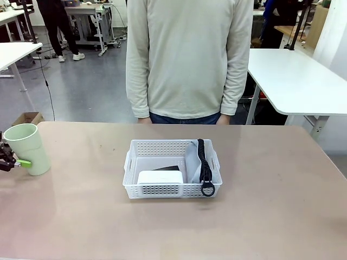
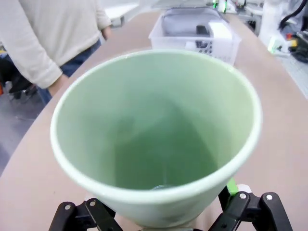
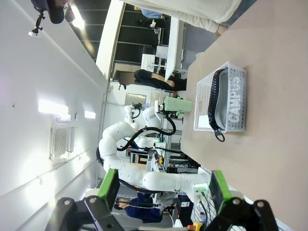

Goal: Efficiently arrange items inside the basket to fit them all.
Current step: Pick up the Reusable plastic cup and place it inside the Organizing basket.

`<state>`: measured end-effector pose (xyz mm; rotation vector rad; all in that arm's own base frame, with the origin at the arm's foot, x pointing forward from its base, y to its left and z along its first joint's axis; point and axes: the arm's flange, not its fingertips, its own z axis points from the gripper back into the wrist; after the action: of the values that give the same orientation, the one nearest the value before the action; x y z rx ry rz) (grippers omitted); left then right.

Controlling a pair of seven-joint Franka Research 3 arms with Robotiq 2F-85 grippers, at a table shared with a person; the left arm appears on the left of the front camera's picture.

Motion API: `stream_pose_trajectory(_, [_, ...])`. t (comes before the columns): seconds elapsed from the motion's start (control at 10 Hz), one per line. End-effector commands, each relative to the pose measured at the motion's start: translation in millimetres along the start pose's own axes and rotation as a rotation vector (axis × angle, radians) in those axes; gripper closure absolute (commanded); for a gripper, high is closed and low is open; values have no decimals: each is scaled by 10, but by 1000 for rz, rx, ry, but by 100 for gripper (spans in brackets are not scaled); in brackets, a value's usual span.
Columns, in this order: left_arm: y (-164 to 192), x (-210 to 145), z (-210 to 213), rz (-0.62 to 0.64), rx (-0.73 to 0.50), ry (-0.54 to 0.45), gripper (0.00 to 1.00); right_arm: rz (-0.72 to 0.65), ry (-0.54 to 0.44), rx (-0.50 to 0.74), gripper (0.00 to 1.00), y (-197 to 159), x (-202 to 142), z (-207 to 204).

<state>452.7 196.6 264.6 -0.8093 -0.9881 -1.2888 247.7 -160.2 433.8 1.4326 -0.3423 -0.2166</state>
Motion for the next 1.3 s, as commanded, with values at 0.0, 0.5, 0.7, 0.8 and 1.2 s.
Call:
stream_pose_trajectory(0.0, [-30, 84, 37, 32, -29, -116, 0, -10, -11, 23, 0, 56, 3, -14])
stream_pose_trajectory(0.5, [-21, 135, 16, 28, -22, -145, 0, -10, -11, 23, 0, 56, 3, -14])
stream_pose_trajectory(0.7, [-25, 135, 22, 24, -16, -146, 8, -10, -11, 23, 0, 56, 3, -14])
stream_pose_trajectory(0.8, [-33, 143, 33, 19, -11, -147, 58, -10, -11, 23, 0, 56, 3, -14])
stream_pose_trajectory(1.2, [-71, 218, 147, -4, 25, -152, 100, -10, -11, 23, 0, 56, 3, -14])
